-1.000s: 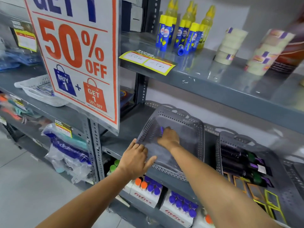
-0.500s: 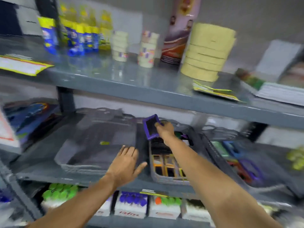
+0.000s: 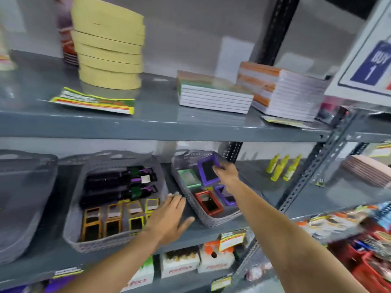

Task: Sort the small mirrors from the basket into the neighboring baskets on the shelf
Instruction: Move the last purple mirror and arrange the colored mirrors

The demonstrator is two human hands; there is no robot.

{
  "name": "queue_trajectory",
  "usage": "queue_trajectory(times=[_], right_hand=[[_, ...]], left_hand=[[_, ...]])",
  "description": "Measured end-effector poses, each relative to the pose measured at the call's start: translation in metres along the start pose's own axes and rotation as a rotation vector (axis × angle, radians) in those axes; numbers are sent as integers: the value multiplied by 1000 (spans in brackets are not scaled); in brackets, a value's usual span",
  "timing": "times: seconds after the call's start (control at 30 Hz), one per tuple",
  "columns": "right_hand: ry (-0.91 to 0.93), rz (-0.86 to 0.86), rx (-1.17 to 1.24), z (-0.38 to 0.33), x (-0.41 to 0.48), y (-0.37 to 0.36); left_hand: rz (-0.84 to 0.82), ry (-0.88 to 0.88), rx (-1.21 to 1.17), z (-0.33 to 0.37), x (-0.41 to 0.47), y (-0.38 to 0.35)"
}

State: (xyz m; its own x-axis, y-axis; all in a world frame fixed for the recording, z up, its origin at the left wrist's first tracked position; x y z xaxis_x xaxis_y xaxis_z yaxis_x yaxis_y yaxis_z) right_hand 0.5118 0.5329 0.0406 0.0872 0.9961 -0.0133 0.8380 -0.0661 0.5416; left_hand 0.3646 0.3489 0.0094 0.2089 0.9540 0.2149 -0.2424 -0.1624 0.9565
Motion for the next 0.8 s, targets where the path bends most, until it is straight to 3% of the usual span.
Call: queue_trajectory(times=[0.33, 0.53, 0.8], right_hand=[[-25, -45, -187, 81, 60, 47], [-4, -148, -348, 107, 73, 27], [23, -164, -541, 114, 76, 19]], left_hand=[[68, -97, 109, 65, 57, -39], [57, -60, 137, 62, 56, -48], [61, -27, 160, 58, 56, -56]])
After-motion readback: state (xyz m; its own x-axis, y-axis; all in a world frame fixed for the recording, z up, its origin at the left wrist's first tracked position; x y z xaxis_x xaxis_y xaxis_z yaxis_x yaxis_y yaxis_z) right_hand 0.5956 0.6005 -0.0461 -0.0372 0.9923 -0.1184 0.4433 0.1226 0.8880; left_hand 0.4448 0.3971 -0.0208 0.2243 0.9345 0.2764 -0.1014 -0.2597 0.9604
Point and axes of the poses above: each hand's wrist, its own x-axis towards the middle knuckle, its own y-axis out of the back of the hand, z = x × y, the point moved 10 cm from there along x, towards the middle knuckle, and after that the axes turned 3 degrees about -y, right-handed, at the moved point
